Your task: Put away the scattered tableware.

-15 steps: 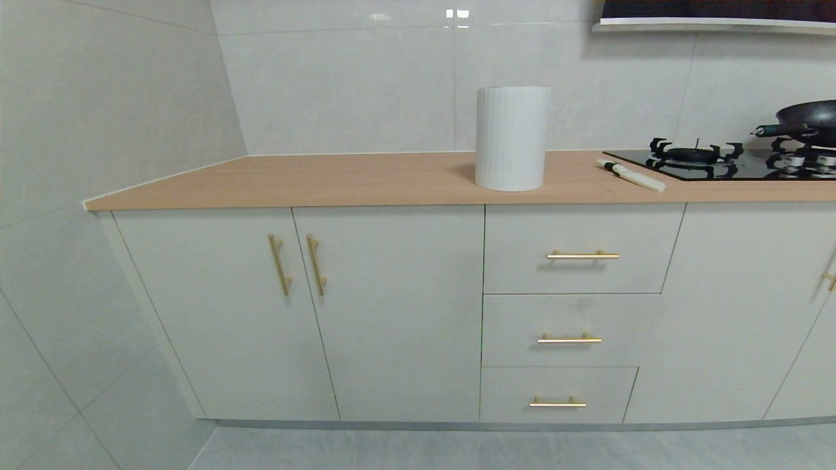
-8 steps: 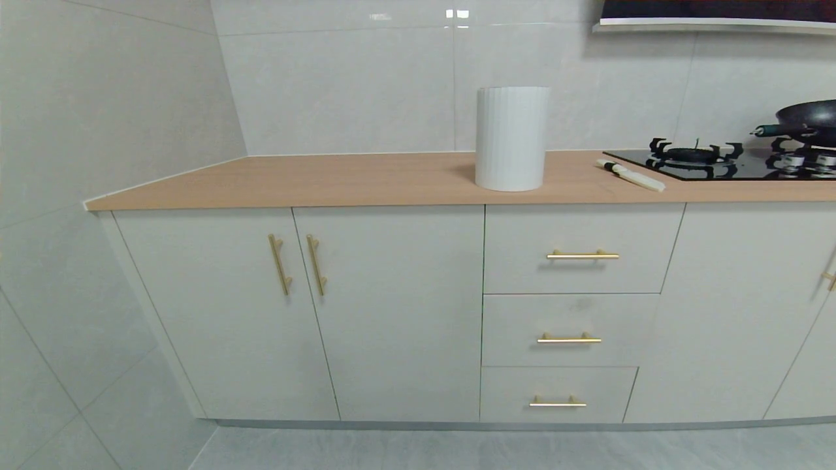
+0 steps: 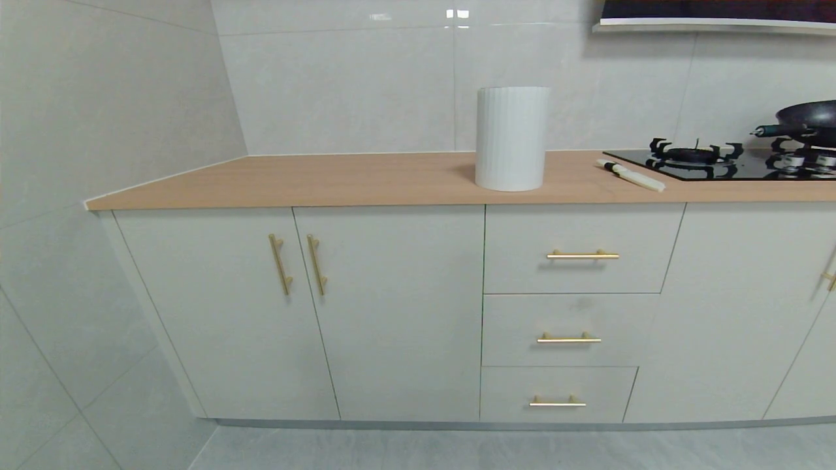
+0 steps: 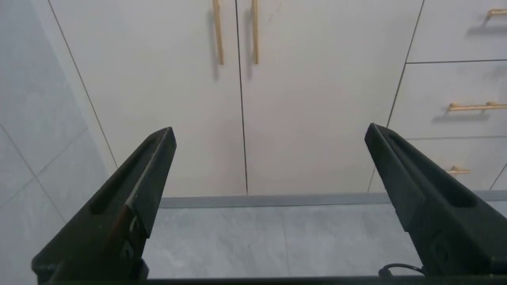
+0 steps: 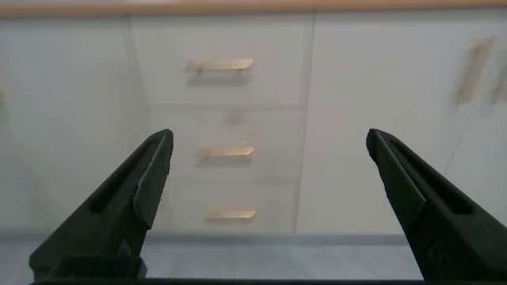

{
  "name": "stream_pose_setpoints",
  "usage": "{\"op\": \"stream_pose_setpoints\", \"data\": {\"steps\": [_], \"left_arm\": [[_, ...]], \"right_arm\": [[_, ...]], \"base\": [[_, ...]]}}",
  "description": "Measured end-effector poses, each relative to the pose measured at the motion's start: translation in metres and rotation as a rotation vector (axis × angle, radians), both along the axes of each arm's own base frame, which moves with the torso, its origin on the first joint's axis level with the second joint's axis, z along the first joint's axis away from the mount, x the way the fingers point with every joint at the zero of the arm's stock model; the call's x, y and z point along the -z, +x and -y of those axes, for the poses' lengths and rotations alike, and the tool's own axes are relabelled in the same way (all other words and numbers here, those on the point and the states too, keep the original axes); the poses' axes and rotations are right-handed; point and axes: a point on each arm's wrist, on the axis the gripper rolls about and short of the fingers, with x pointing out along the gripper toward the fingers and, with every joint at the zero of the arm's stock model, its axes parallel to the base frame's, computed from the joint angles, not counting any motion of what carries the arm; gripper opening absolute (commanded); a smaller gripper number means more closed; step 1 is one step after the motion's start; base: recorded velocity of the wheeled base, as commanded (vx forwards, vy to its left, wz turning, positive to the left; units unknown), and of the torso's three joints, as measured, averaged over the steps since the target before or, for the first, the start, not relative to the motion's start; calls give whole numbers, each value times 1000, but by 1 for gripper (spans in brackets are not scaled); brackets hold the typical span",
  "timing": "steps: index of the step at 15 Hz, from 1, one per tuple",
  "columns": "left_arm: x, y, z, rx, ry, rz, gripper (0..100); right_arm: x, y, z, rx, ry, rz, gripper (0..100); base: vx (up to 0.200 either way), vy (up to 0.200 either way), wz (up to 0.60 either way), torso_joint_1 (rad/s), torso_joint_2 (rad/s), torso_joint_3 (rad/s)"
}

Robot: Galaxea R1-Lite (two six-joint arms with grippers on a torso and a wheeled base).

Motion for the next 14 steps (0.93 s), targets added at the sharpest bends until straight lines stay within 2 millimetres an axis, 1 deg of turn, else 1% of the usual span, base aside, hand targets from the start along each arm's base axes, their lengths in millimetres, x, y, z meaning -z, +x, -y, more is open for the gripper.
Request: {"op": "stream_pose_setpoints", "data": {"steps": [4, 14], "left_arm": [[0, 0, 0, 0, 0, -1, 100], [0, 0, 0, 0, 7, 0, 100]], "right_arm": [[9, 2, 0, 6, -3, -51, 100], [10, 2, 0, 7, 1, -60, 100]], "base": [[0, 0, 0, 0, 0, 0], [0, 0, 0, 0, 0, 0]]}}
